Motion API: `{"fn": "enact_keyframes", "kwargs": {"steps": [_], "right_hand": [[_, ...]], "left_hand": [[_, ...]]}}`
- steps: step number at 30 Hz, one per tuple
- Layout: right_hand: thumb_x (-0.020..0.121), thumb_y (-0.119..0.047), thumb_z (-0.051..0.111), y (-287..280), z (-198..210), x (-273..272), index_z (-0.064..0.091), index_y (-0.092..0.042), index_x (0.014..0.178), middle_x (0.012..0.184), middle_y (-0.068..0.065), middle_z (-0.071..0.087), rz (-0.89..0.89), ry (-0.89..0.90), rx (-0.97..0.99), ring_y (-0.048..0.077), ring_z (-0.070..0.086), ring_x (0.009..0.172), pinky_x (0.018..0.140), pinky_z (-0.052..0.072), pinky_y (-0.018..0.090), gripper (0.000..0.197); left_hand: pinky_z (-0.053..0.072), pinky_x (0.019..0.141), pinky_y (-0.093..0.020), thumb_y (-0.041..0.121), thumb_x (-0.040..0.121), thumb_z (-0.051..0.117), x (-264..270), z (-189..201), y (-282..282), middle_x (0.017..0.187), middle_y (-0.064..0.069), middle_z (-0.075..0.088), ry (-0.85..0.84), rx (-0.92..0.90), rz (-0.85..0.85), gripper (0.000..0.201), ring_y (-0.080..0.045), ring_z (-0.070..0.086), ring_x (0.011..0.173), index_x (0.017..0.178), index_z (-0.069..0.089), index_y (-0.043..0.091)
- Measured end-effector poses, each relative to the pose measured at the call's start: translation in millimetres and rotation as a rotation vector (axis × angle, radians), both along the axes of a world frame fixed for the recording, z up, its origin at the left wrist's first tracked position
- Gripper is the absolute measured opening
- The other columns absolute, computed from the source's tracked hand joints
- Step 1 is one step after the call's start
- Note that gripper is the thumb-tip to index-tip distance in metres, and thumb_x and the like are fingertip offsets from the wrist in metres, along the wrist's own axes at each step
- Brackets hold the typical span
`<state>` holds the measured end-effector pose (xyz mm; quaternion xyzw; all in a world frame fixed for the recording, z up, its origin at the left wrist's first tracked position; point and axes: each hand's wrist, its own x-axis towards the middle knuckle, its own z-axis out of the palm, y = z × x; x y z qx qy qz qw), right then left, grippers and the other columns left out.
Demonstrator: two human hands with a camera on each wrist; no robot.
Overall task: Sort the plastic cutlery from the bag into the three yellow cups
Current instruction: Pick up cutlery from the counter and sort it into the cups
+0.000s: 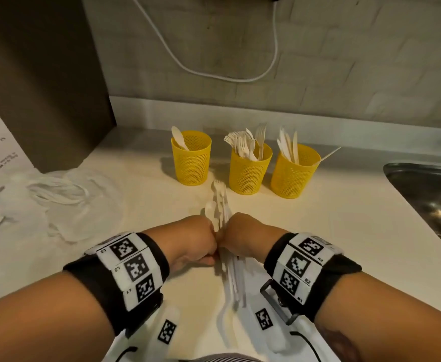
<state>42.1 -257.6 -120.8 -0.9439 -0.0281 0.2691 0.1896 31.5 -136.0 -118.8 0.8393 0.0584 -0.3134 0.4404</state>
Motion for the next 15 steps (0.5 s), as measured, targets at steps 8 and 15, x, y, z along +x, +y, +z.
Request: {"fn": "enact_keyframes", "kwargs": {"steps": [8,15], "right_hand": [[0.086,-0.039,0.068,-5,-6,5,0.059,-0.007,0.081,0.086,0.01,0.059,0.127,-0.138,-0.143,0.023,0.057,0.083,0.062,0.041,0.028,0.034],[0.093,-0.019,0.059,-13,-10,0,0.053,-0.004,0.104,0.107,0.015,0.06,-0.013,-0.298,-0.1,0.03,0.062,0.101,0.069,0.035,0.026,0.018]], "left_hand": [[0.055,0.071,-0.026,-0.004,0.088,0.044,11,-5,1,0.077,-0.008,0.058,0.048,-0.191,0.184,0.023,-0.016,0.054,0.072,0.088,0.062,0.012],[0.032,0.049,-0.024,-0.001,0.092,0.045,42,0,2,0.067,-0.011,0.049,-0.037,-0.144,0.252,0.014,-0.017,0.042,0.051,0.083,0.053,0.006]]}}
